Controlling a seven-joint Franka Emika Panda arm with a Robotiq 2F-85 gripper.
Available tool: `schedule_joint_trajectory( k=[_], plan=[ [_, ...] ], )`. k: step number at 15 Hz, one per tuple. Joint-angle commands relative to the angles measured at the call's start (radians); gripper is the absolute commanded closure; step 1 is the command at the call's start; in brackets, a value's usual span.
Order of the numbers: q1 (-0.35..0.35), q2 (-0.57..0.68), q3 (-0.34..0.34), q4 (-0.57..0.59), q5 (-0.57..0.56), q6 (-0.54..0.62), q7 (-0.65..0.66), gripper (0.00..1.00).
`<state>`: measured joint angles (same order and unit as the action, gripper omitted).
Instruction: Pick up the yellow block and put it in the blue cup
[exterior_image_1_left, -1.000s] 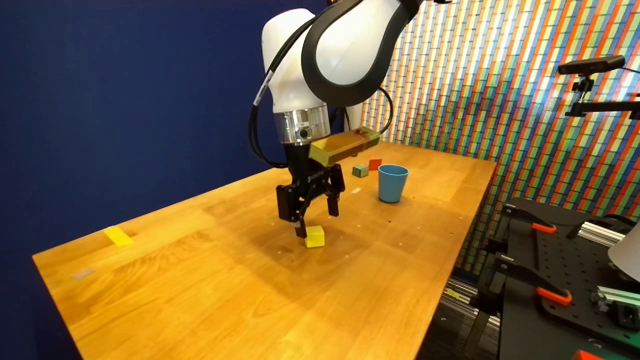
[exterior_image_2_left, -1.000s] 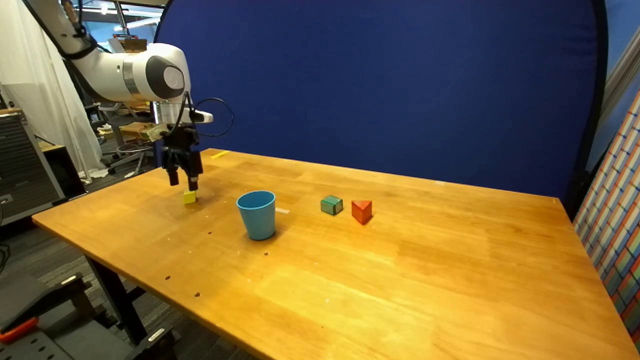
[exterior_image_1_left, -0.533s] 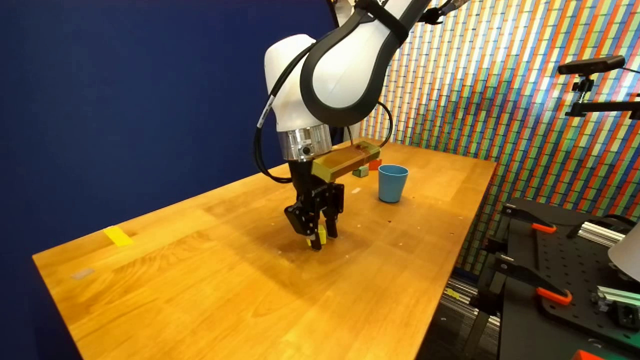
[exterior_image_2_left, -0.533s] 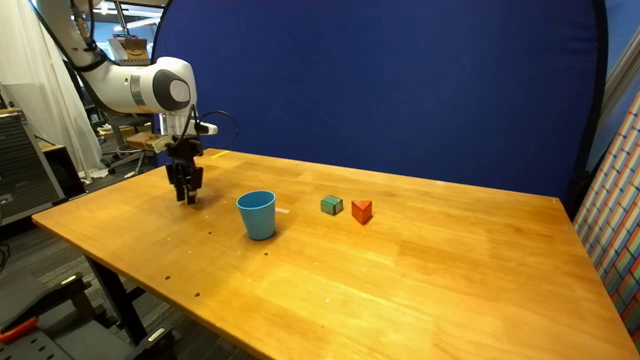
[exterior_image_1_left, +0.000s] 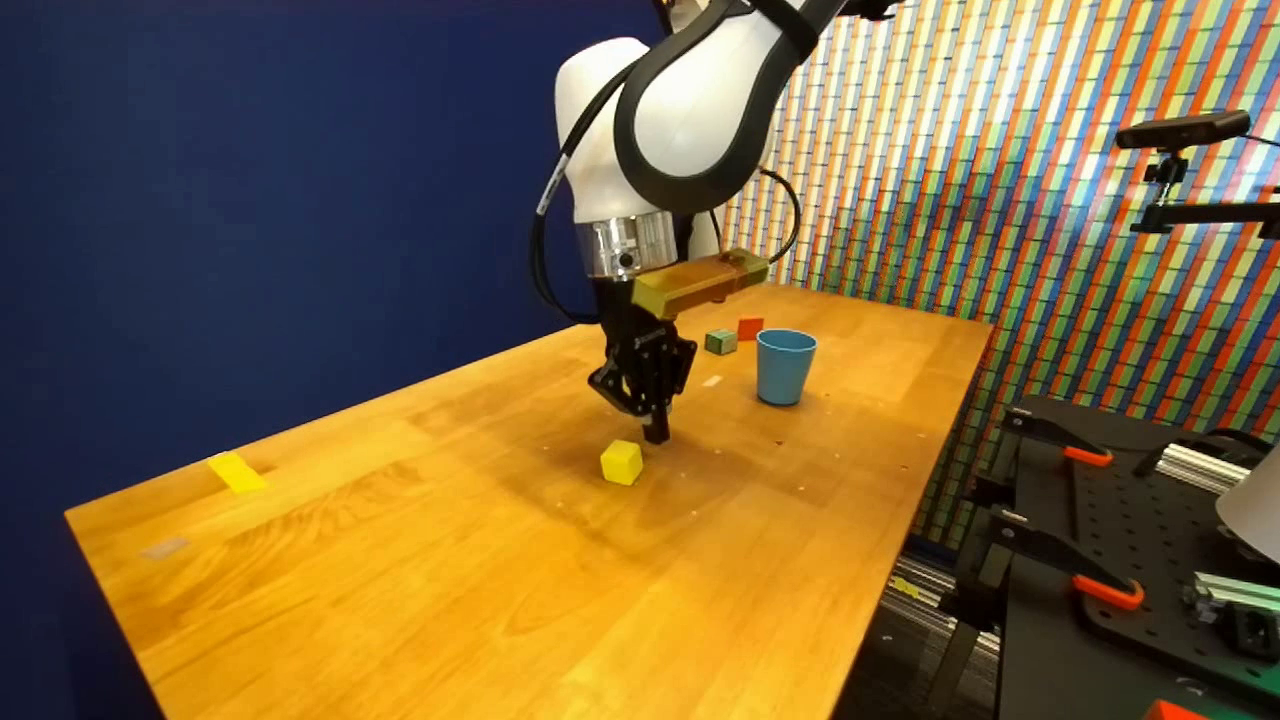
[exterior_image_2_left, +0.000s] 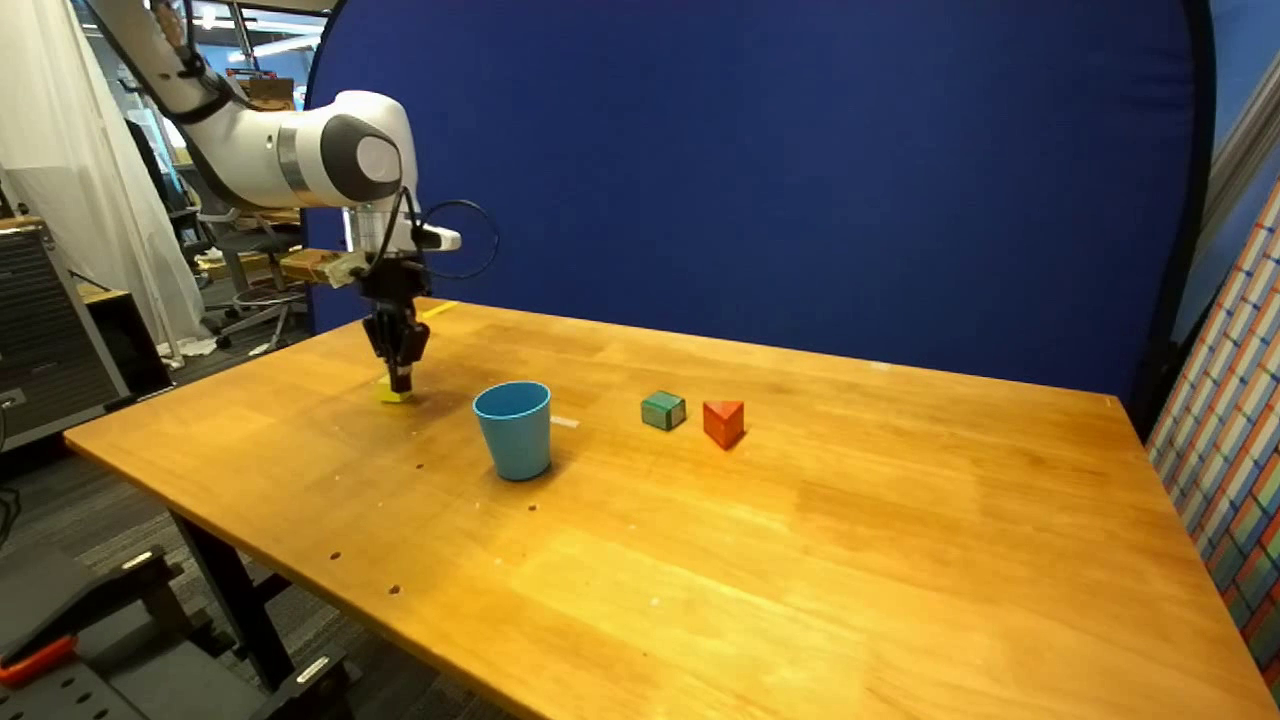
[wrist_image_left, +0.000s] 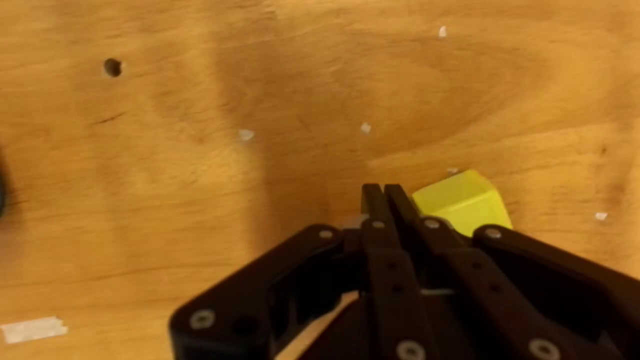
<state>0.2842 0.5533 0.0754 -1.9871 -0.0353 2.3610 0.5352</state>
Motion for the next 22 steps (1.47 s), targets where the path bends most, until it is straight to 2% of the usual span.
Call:
schedule_joint_trajectory(
  k=[1,3,4,7,8,13,14,17,22],
  plan=[
    [0.014,-0.129,-0.051,-0.074,-0.015,-0.033,0.031,0.89],
    [0.016,-0.181,-0.066,-0.089,-0.031,-0.053,0.049,0.88],
    [0.012,-0.202,-0.065,-0.091,-0.031,-0.068,0.053,0.69],
    [0.004,-0.239,-0.035,-0.097,-0.013,-0.081,0.058,0.49],
    [0.004,-0.241,-0.023,-0.098,-0.004,-0.072,0.058,0.4],
    [0.003,-0.189,0.045,-0.099,0.065,-0.002,0.023,0.03],
    [0.004,-0.173,0.055,-0.098,0.074,0.013,0.015,0.0],
    [0.003,-0.11,0.072,-0.078,0.091,0.048,-0.021,0.0],
    [0.008,0.008,0.049,-0.011,0.069,0.078,-0.073,0.0]
  ],
)
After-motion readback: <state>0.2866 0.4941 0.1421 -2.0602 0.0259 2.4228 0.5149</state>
